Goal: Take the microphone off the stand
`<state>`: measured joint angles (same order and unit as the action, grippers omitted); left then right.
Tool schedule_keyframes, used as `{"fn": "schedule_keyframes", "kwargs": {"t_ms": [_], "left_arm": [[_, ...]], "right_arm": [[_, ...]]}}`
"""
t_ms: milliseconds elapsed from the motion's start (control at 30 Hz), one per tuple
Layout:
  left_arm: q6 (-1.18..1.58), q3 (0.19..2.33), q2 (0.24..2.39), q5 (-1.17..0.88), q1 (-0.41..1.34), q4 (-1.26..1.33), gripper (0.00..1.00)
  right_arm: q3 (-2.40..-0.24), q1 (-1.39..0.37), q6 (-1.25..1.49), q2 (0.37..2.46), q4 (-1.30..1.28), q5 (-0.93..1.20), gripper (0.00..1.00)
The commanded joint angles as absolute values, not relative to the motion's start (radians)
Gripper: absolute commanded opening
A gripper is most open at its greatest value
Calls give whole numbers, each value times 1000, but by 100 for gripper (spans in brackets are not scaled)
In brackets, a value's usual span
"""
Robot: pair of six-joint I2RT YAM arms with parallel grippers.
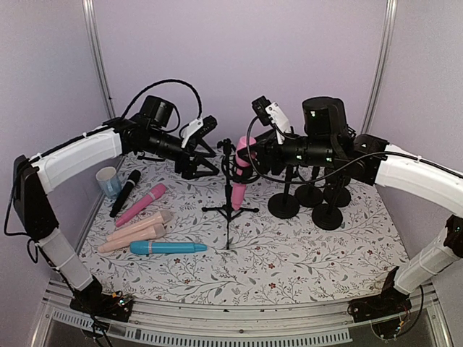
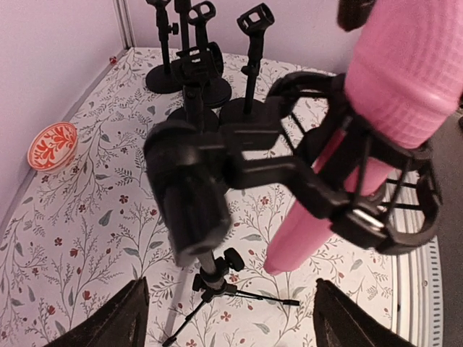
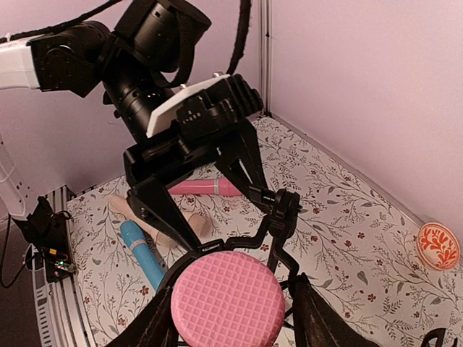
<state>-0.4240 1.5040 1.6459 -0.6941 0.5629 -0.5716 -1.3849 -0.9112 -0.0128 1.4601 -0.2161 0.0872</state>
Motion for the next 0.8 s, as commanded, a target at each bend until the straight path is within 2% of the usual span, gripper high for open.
{"fn": "schedule_keyframes", "kwargs": {"t_ms": [0, 133, 300, 367, 633, 767], "left_arm": [[-400, 1531, 1739, -755, 578, -529, 78], [-416, 1576, 1796, -864, 584, -527, 69], [-441, 1612, 1835, -961, 595, -527, 61], [-451, 1613, 1838, -988, 598, -526, 56], [-475, 1605, 1847, -992, 610, -525, 27], [-480, 1598, 1849, -976, 613, -525, 18]], "right_arm": [[-1320, -905, -25, 1388, -190, 116, 55], [-1293, -907, -22, 1359, -172, 133, 56], [-1293, -914, -20, 1359, -169, 126, 72], [-1293, -926, -24, 1363, -165, 120, 74], [-1250, -968, -25, 1354, -140, 90, 69], [-1217, -976, -11, 1330, -113, 69, 69]]}}
